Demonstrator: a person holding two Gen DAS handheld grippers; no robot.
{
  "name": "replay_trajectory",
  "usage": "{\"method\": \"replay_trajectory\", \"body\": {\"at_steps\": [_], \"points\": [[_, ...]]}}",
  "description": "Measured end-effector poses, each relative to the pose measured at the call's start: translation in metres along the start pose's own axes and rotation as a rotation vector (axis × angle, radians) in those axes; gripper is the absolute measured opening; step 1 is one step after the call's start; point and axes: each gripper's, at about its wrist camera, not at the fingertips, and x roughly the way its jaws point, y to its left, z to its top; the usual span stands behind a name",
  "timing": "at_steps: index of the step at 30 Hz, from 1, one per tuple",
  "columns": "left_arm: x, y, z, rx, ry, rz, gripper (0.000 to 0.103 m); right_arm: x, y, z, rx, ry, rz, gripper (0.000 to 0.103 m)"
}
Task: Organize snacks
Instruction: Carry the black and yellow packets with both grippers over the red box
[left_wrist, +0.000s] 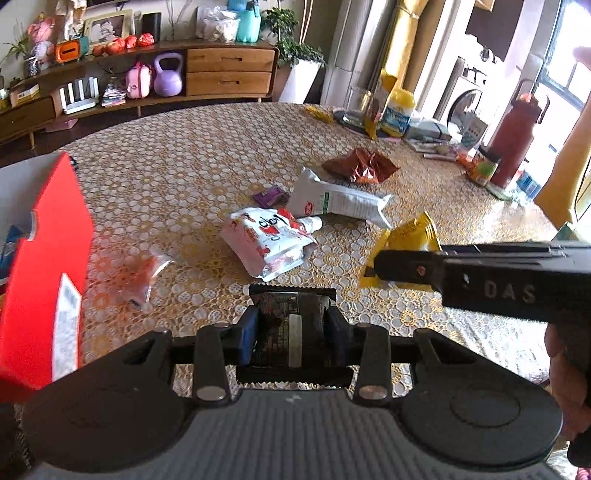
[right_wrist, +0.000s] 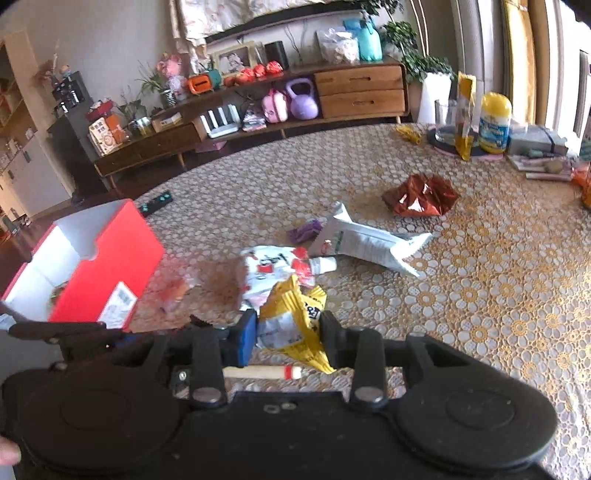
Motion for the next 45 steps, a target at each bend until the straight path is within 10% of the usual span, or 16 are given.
{"method": "replay_trajectory", "body": {"at_steps": [25, 45], "points": [[-0.129, 0.046, -0.019, -0.072, -0.135, 0.067, 0.039, -0.082, 0.105, -0.011, -0.142, -0.048, 0.089, 0.035], [-0.194, 0.144, -0.019, -0.141, -0.218, 0.209, 0.039, -0.059, 0.220, 0.010, -0.295, -0.063, 0.187, 0.035]]}}
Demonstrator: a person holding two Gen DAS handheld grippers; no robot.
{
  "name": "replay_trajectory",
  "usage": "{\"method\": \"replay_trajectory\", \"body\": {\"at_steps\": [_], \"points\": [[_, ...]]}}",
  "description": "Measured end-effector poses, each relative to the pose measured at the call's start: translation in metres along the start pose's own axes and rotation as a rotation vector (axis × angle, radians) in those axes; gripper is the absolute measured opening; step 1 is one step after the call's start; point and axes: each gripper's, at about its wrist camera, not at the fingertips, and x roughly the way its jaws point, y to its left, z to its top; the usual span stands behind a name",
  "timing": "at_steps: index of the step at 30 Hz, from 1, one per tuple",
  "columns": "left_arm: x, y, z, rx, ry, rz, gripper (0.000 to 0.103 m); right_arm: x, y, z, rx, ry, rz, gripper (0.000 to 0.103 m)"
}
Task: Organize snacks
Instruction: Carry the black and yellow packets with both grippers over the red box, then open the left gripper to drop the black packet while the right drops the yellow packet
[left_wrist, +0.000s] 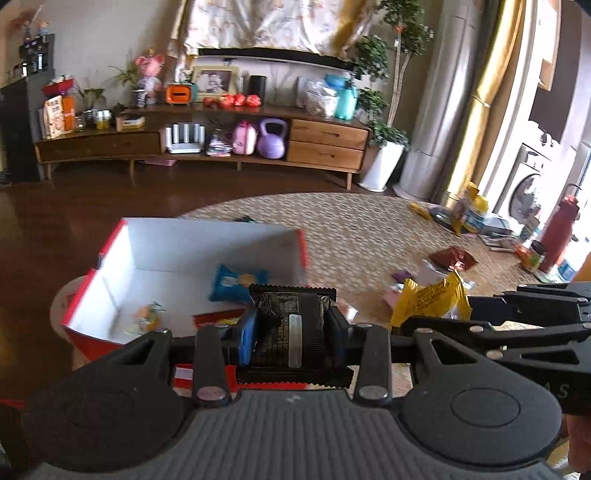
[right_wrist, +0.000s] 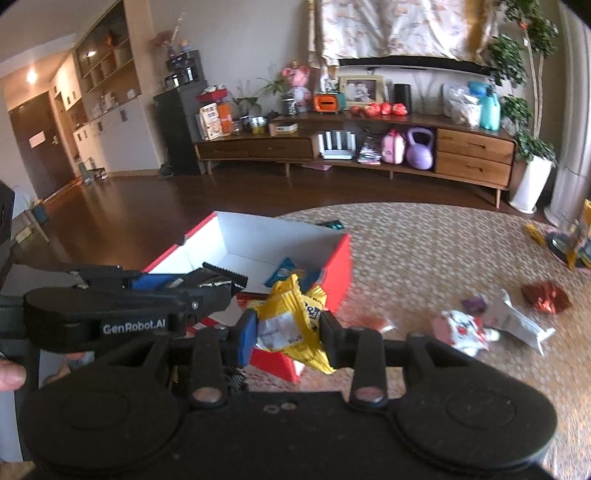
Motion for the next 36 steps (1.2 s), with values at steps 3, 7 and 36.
{"method": "replay_trajectory", "body": {"at_steps": [3, 7, 36], "points": [[0.000, 0.019, 0.004, -0.012, -0.002, 0.026, 0.039, 0.012, 0.014, 0.007, -0.022, 0.004, 0.013, 0.035], [0.005, 0.042, 0.010, -0.018, 0.001, 0.063, 0.039, 0.031, 0.029, 0.018, -0.039, 0.010, 0.027, 0.035], [0.126, 0.136, 0.025, -0.029, 0.159, 0.223, 0.039, 0.182, 0.052, 0.034, -0.120, 0.165, -0.052, 0.036]]}}
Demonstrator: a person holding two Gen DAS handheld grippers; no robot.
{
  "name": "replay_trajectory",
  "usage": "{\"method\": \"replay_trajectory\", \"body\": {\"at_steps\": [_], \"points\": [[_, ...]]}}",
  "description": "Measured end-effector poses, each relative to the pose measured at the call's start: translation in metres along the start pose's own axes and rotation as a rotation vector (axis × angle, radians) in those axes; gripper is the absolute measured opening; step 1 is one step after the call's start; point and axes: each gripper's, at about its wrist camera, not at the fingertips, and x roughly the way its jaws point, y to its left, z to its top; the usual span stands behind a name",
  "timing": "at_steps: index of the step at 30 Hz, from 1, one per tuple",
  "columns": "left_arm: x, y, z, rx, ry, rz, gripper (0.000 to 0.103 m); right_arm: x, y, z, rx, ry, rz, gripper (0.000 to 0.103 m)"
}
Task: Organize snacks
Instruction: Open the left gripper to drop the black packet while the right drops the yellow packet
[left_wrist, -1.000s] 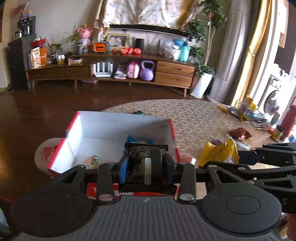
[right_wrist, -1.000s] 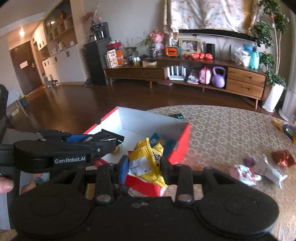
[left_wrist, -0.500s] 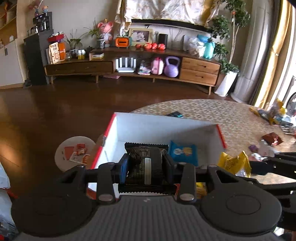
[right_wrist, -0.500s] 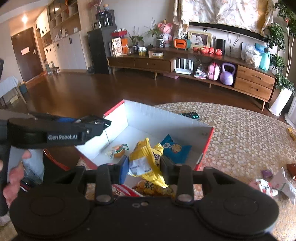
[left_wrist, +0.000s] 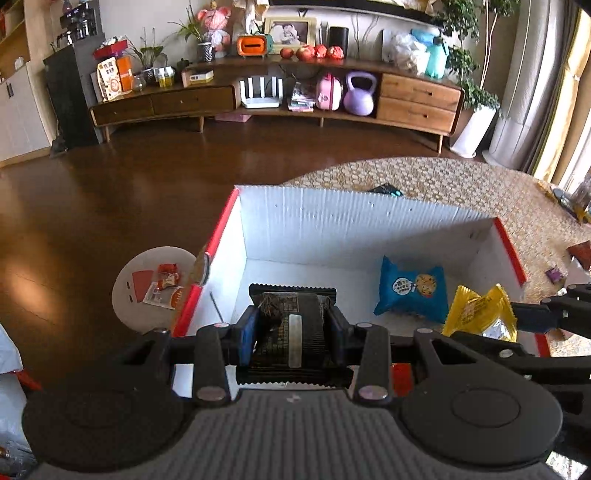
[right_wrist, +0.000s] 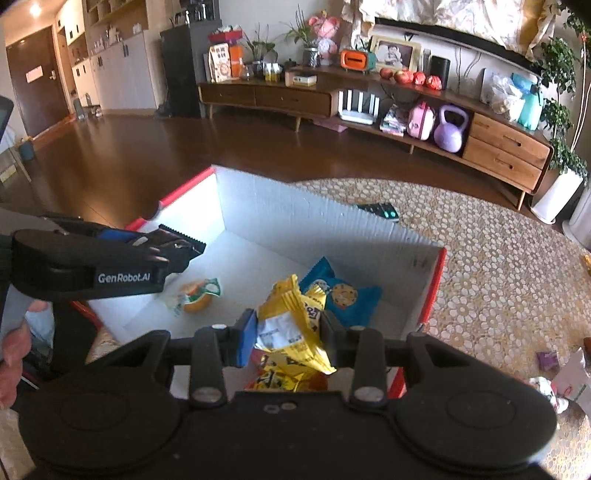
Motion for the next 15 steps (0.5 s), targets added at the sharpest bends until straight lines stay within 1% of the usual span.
{"method": "replay_trajectory", "body": {"at_steps": [6, 13, 15], "points": [[0.024, -0.006, 0.002, 0.023, 0.043, 0.006, 0.039, 0.021, -0.004, 0.002, 0.009, 0.032, -0.010, 0.036], [0.046, -0.007, -0.001, 0.019, 0.125, 0.006, 0.040, 0.030, -0.007, -0.002, 0.018, 0.063, -0.007, 0.039], [0.050, -0.007, -0.003, 0.016, 0.142, 0.010, 0.040, 0.032, -0.007, -0.004, 0.021, 0.070, -0.009, 0.038]]}}
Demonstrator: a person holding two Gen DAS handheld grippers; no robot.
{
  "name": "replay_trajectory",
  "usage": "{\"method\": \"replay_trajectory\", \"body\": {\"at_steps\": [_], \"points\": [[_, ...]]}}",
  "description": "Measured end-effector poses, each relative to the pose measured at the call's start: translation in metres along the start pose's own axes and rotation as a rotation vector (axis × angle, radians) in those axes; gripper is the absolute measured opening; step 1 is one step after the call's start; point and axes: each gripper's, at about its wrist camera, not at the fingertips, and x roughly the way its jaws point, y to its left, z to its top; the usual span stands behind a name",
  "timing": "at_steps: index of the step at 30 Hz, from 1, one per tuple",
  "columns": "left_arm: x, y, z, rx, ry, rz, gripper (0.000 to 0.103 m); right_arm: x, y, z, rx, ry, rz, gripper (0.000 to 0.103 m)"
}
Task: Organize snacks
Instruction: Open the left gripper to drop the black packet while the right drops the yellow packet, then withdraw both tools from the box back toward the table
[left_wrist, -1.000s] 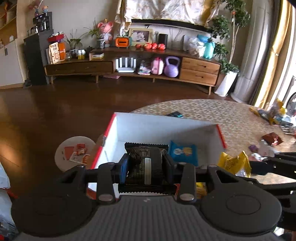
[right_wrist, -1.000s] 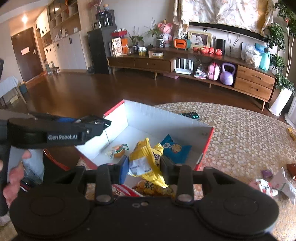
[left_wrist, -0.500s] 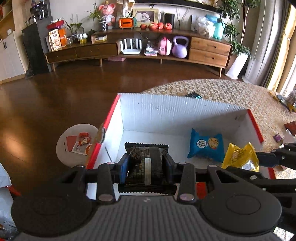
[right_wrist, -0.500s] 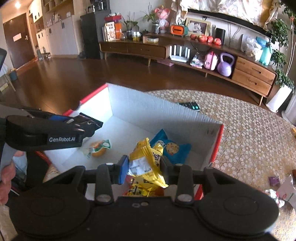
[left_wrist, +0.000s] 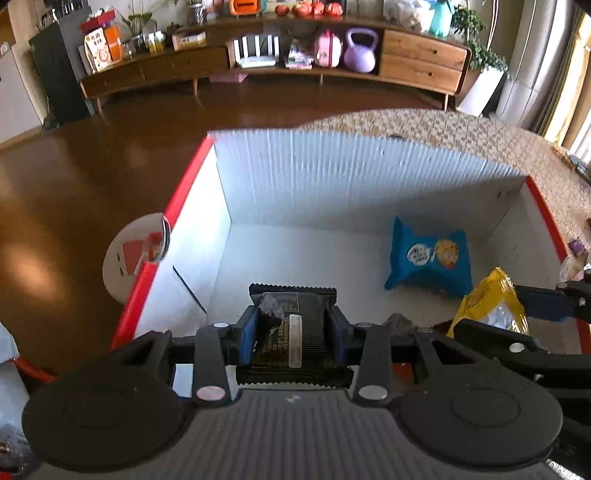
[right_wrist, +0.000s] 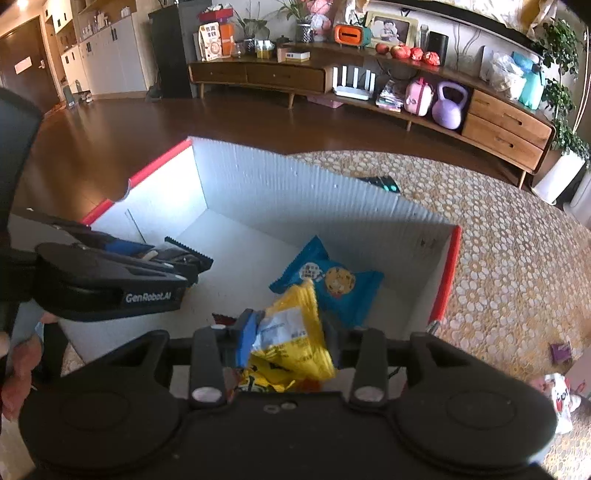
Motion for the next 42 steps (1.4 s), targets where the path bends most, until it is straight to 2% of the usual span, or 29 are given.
{"method": "replay_trajectory", "body": {"at_steps": [6, 7, 8, 10, 11, 15, 19, 23, 27, 37, 42], "points": [[0.001, 0.004, -0.002, -0.030, 0.009, -0.011, 0.041, -0.002, -0.001, -0.001, 0.006, 0.009, 0.003, 0.040], [0.000, 0.004, -0.002, -0.036, 0.007, -0.014, 0.047, -0.003, 0.000, -0.001, 0.006, 0.008, 0.003, 0.042], [-0.001, 0.005, -0.002, -0.041, 0.003, -0.012, 0.058, -0.004, 0.000, -0.002, 0.006, 0.006, 0.004, 0.042], [-0.006, 0.004, -0.004, -0.041, -0.018, 0.000, 0.070, -0.007, 0.000, -0.002, 0.008, 0.002, 0.005, 0.053], [-0.009, 0.004, -0.004, -0.039, -0.031, 0.004, 0.072, -0.009, 0.000, -0.003, 0.011, -0.002, 0.005, 0.056], [-0.020, 0.004, -0.006, -0.042, -0.050, 0.000, 0.072, -0.019, -0.001, -0.005, 0.022, -0.016, 0.014, 0.069], [-0.031, 0.003, -0.011, -0.035, -0.071, 0.008, 0.072, -0.030, -0.001, -0.006, 0.025, -0.033, 0.023, 0.075], [-0.045, 0.003, -0.014, -0.040, -0.097, 0.002, 0.073, -0.042, 0.001, -0.007, 0.027, -0.054, 0.030, 0.079], [-0.066, 0.001, -0.019, -0.037, -0.146, 0.011, 0.080, -0.057, -0.001, -0.010, 0.031, -0.079, 0.034, 0.084], [-0.113, -0.015, -0.032, -0.005, -0.216, -0.027, 0.081, -0.103, -0.006, -0.020, 0.033, -0.155, 0.055, 0.099], [-0.133, -0.026, -0.041, 0.004, -0.232, -0.039, 0.081, -0.126, -0.010, -0.028, 0.039, -0.190, 0.076, 0.100]]}}
